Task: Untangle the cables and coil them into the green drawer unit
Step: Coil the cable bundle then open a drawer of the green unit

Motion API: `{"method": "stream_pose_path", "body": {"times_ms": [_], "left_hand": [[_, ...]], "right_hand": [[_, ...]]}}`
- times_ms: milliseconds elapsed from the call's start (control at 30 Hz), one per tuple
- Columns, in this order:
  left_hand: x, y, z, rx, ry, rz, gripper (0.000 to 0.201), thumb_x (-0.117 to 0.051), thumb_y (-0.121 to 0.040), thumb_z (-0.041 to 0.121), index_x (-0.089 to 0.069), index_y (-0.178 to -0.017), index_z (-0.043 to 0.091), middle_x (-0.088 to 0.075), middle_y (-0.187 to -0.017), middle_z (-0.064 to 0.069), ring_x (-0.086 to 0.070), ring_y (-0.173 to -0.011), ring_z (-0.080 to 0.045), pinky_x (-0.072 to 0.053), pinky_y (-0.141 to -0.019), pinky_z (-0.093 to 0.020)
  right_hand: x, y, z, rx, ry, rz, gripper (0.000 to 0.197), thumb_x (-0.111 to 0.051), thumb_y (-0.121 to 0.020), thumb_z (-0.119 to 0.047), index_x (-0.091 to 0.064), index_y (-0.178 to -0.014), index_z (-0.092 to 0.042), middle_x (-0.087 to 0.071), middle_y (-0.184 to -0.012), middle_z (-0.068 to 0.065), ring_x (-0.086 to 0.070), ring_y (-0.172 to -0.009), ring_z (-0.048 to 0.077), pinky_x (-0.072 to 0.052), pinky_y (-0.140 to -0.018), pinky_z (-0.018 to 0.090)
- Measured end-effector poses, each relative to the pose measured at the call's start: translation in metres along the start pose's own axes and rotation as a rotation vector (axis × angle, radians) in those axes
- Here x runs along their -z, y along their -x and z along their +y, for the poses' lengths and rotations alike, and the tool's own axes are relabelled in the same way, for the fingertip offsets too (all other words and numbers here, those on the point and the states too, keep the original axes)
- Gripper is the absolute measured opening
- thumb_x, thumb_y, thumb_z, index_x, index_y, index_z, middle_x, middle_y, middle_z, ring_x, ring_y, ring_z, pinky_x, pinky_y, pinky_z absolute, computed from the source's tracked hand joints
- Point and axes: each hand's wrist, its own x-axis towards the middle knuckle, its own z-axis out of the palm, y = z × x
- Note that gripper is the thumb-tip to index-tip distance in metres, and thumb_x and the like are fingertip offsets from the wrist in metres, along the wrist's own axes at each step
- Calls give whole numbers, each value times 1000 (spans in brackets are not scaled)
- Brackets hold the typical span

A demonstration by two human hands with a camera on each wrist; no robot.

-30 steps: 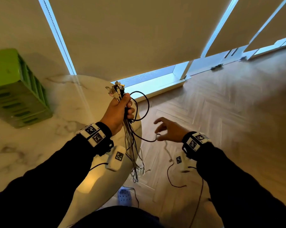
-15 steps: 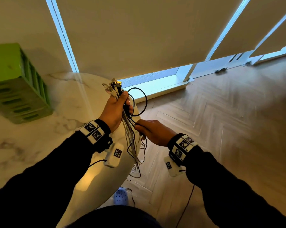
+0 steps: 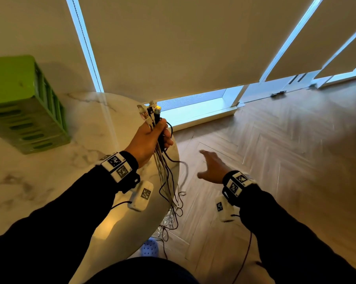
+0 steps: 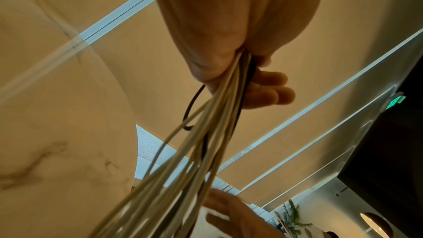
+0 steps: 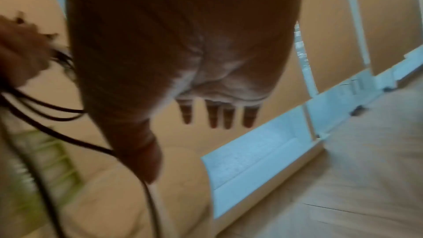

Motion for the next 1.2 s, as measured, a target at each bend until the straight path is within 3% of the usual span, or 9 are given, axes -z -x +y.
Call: {"method": "stream_pose_path", "body": {"times_ms": [133, 300, 433, 567, 667, 800, 967, 1100, 1200], "left_hand": [[4, 1, 3, 5, 21, -33, 28, -45, -107, 26, -59, -90, 9, -66, -71, 0, -73, -77, -24, -59, -70, -29], [19, -1, 1, 3, 71, 15, 23, -46, -107, 26, -57, -96, 8, -67, -71, -1, -75, -84, -31, -59, -71, -31], [23, -3, -1, -13, 96, 71, 26, -45, -107, 27, -56, -99, 6, -72, -80, -5, -75, -88, -34, -62, -77, -37], [33, -7, 1, -21, 97, 176, 27, -44, -107, 31, -54, -106, 6, -72, -97, -12, -76, -80, -27, -61, -70, -32], [39, -6, 7, -9, 134, 196, 28, -44, -107, 31, -56, -99, 7, -72, -96, -12, -75, -74, -23, -61, -67, -29], [40, 0, 15, 16, 159, 118, 29, -46, -106, 32, -57, -97, 7, -74, -86, -9, -75, -75, -25, -61, -66, -29], [30, 6, 18, 25, 174, 12, 29, -44, -107, 30, -58, -95, 7, -73, -80, -8, -75, -76, -27, -62, -69, -31], [30, 5, 19, 18, 134, -6, 30, -43, -107, 30, -56, -96, 6, -74, -83, -9, -76, -81, -31, -63, -74, -34], [32, 4, 17, 3, 103, -2, 30, -43, -107, 32, -55, -97, 6, -75, -87, -11, -76, -86, -34, -63, -75, -35]], "right_hand": [[-8, 10, -62, 437, -201, 36, 60, -70, -90, -36, -42, -143, -27, -48, -146, 0, -46, -132, 16, -39, -108, 32], [0, 19, -97, 507, -298, 0, 23, -52, -102, -36, -52, -109, -14, -64, -96, 2, -63, -89, 19, -54, -83, 34], [4, 24, -99, 548, -315, 110, 22, -39, -108, -31, -47, -99, -13, -53, -77, -3, -48, -64, 14, -46, -62, 25], [14, 9, -74, 311, -330, 399, 23, -34, -109, -30, -44, -100, -12, -53, -73, -3, -46, -59, 11, -40, -58, 25], [13, -13, -22, -24, 19, 138, 26, -36, -107, -34, -48, -102, -12, -66, -100, 15, -59, -84, 30, -41, -75, 34], [3, -10, 5, -229, 344, -72, 38, -51, -99, -34, -46, -132, -15, -53, -137, 16, -54, -121, 32, -46, -98, 40], [-8, 2, -52, 319, 39, 36, 77, -66, -92, -31, -24, -155, -25, -29, -161, 3, -31, -146, 22, -28, -119, 43], [-8, 16, -101, 488, -208, -84, 39, -60, -99, -26, -51, -136, -20, -63, -126, -1, -57, -112, 9, -41, -94, 20], [-6, 15, -109, 491, -258, -2, 17, -61, -97, -26, -57, -111, -17, -59, -90, -4, -52, -79, 11, -46, -75, 26]]}}
